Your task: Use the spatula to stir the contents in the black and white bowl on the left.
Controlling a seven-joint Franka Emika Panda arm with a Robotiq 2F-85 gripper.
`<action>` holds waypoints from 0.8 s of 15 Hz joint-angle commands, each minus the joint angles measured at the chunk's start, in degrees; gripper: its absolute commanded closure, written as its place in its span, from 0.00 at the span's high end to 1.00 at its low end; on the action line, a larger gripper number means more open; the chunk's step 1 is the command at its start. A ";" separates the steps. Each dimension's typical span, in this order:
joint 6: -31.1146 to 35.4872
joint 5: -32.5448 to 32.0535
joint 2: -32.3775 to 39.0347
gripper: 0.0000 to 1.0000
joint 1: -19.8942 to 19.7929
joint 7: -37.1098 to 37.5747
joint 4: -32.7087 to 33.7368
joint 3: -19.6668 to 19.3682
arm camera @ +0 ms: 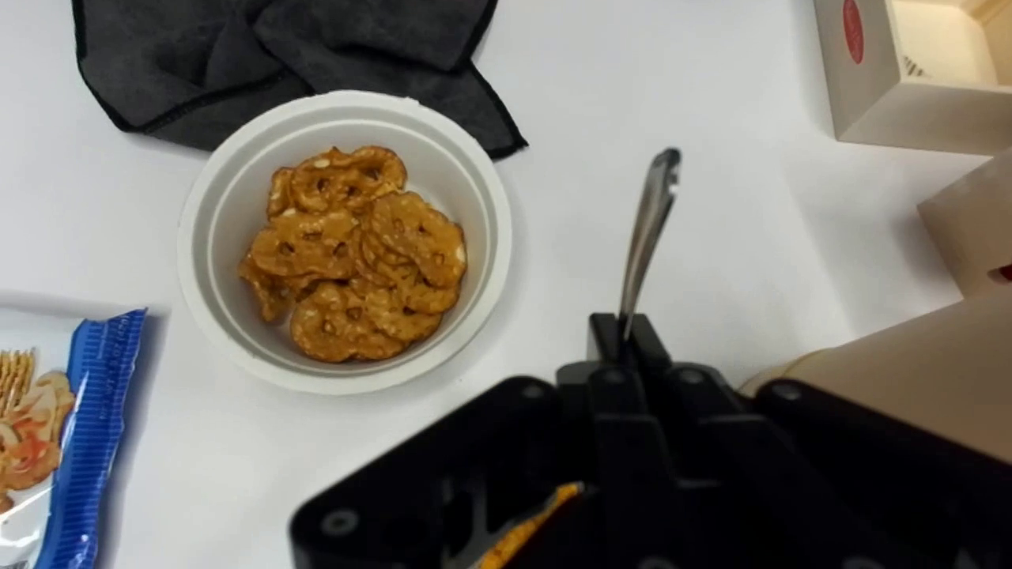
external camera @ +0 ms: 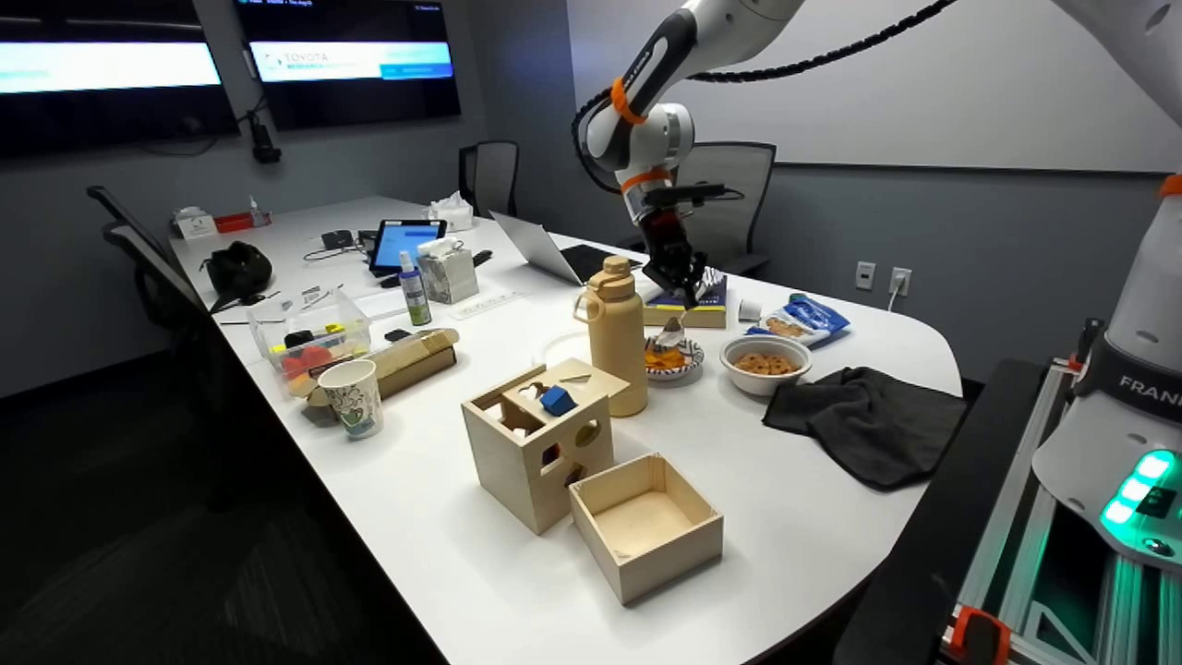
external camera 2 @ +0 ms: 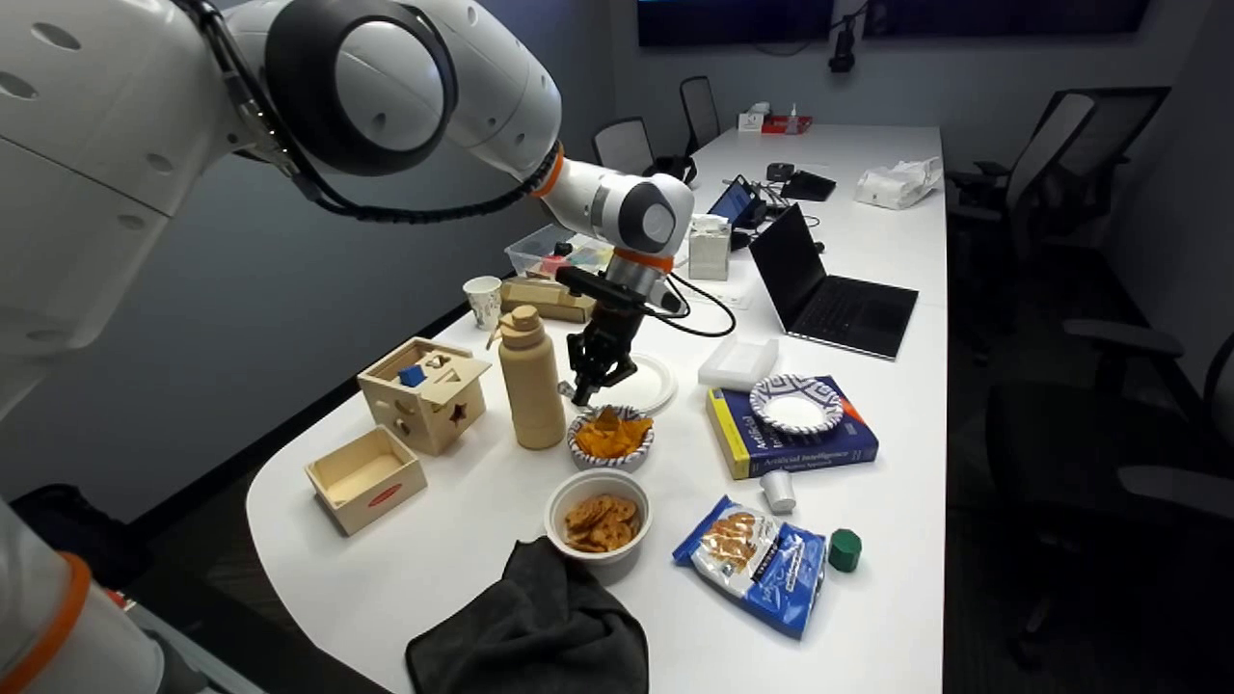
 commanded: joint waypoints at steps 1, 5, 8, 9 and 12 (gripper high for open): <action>2.98 -1.37 -2.06 0.01 1.42 3.80 -3.05 -1.35; 2.06 -3.71 -3.98 0.01 2.61 5.88 -5.21 -2.01; 0.69 -5.72 -5.23 0.01 3.59 6.69 -6.99 -2.34; 0.07 -6.15 -5.26 0.01 3.72 6.68 -7.24 -2.33; -1.32 -6.44 -4.46 0.01 3.48 6.08 -7.40 -1.91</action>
